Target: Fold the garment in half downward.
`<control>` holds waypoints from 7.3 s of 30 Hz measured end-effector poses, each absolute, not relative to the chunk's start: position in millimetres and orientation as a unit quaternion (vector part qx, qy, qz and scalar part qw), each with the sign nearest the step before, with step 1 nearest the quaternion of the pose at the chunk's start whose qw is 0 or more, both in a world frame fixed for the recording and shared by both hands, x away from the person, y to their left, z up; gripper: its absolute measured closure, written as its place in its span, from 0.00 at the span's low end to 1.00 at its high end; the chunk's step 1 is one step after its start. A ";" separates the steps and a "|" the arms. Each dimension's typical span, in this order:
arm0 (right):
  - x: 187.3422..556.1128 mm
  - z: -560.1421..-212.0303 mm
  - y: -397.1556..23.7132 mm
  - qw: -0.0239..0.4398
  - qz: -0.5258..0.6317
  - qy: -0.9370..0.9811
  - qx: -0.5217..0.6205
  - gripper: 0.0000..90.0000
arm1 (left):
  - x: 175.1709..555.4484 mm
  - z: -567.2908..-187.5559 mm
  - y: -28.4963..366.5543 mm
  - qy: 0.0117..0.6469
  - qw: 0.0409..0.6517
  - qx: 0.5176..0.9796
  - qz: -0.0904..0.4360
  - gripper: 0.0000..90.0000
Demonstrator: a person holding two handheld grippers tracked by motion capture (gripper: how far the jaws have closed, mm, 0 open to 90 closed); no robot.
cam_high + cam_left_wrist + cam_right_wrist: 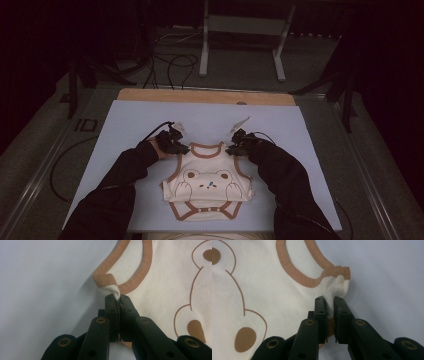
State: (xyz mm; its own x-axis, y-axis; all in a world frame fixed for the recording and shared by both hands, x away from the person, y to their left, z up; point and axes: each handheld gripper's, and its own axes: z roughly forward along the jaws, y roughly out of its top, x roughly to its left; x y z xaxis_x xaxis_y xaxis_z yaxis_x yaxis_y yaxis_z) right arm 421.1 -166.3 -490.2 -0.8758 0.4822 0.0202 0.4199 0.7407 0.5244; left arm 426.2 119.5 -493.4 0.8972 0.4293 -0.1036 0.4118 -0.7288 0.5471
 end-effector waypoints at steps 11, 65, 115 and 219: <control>418.7 -477.7 -168.4 0.064 0.281 0.926 0.243 0.92 | 425.1 -479.3 121.1 0.222 0.302 0.927 0.018 0.97; 431.7 -380.1 -165.6 0.154 0.322 0.907 0.222 0.92 | 431.4 -371.1 123.9 0.183 0.350 0.913 0.102 0.97; 408.2 -354.1 -166.9 0.203 0.348 0.892 0.204 0.92 | 405.4 -347.3 134.2 0.173 0.353 0.909 0.137 0.97; 308.5 -482.8 -166.1 0.067 0.322 0.928 0.177 0.76 | 307.5 -496.2 126.8 0.206 0.351 0.913 -0.018 0.67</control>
State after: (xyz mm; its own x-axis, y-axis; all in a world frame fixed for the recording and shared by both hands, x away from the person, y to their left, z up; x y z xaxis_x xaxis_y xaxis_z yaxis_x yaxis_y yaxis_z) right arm 308.5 -166.1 -482.8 -0.9284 0.3715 -0.0096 0.2858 0.7303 0.6205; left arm 307.5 126.8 -496.2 0.9148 0.3632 -0.1766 0.3881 -0.6695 0.6334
